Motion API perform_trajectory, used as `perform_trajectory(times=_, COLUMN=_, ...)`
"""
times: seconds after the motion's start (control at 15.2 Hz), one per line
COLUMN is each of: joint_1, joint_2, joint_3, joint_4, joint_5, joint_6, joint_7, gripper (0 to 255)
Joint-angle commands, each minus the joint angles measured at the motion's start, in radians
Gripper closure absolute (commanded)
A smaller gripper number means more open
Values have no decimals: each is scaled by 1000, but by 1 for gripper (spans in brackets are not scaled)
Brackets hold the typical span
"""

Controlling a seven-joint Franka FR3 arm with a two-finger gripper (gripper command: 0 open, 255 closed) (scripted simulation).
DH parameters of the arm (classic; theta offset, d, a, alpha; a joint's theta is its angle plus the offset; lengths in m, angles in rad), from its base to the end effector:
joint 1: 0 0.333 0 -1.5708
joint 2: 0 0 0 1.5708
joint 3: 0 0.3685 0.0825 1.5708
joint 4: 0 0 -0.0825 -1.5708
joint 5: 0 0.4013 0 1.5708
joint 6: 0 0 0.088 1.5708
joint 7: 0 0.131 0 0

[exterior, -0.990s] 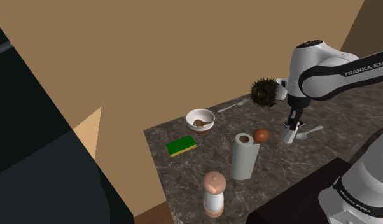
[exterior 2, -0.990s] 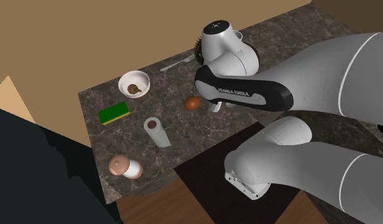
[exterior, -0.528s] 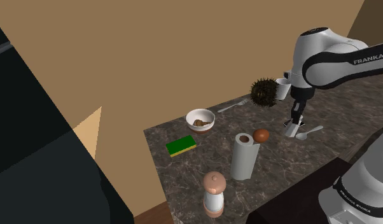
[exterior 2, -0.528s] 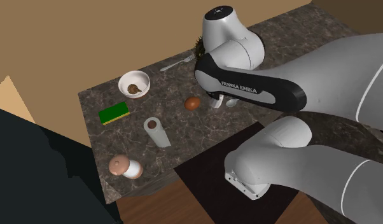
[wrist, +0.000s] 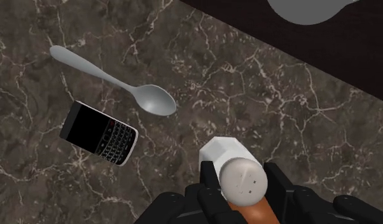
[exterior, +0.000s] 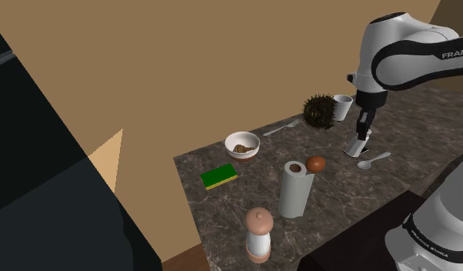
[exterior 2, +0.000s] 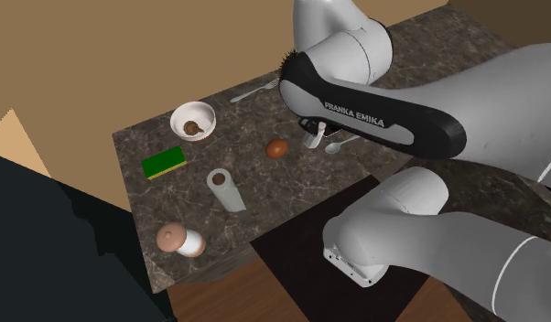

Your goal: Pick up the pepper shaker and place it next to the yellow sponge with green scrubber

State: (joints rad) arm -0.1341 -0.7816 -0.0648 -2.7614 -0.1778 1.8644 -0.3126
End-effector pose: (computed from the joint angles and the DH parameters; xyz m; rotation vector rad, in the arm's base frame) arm 0.2647 -0.0706 0.4288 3.0296 0.2987 -0.2148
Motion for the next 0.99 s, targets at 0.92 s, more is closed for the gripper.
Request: perform_trajectory(times=0.92, joint_1=43, joint_2=22, joint_3=75, joint_4=178, joint_5=71, joint_6=-165, joint_7=52, gripper=255)
